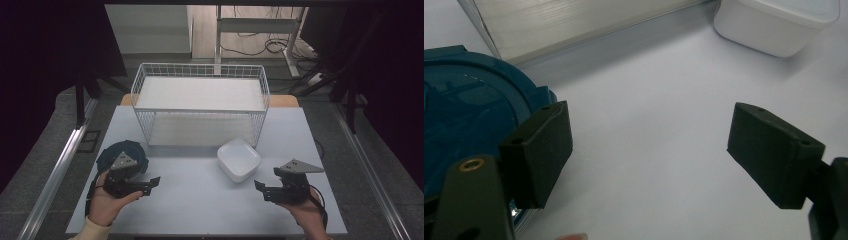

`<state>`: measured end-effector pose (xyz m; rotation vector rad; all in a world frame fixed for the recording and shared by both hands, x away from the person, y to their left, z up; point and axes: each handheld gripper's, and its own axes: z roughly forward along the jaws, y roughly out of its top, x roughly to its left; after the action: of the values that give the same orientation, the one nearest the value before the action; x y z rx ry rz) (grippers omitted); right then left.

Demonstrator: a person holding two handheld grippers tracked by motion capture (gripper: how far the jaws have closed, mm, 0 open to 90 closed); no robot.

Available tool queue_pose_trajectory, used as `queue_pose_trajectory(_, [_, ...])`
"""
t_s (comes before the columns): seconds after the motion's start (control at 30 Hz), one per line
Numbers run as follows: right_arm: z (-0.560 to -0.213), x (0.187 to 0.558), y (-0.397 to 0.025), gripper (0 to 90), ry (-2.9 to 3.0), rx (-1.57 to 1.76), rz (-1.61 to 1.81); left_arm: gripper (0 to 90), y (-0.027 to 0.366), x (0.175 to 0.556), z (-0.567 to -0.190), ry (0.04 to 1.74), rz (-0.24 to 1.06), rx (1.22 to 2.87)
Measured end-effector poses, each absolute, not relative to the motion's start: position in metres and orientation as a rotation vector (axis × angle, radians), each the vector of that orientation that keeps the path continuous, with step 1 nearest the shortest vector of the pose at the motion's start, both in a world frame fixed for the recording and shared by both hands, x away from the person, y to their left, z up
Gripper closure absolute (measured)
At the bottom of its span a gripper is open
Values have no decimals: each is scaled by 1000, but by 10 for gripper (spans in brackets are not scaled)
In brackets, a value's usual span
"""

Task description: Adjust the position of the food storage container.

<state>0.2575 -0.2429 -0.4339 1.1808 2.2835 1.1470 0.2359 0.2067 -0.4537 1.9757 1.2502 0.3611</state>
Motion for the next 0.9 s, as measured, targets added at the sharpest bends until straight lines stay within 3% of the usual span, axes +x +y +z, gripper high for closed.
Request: queue_pose_trajectory(0.9, [-438, 261, -247, 190, 2310, 1231, 1132, 197, 209, 235, -446, 1267, 339, 2011])
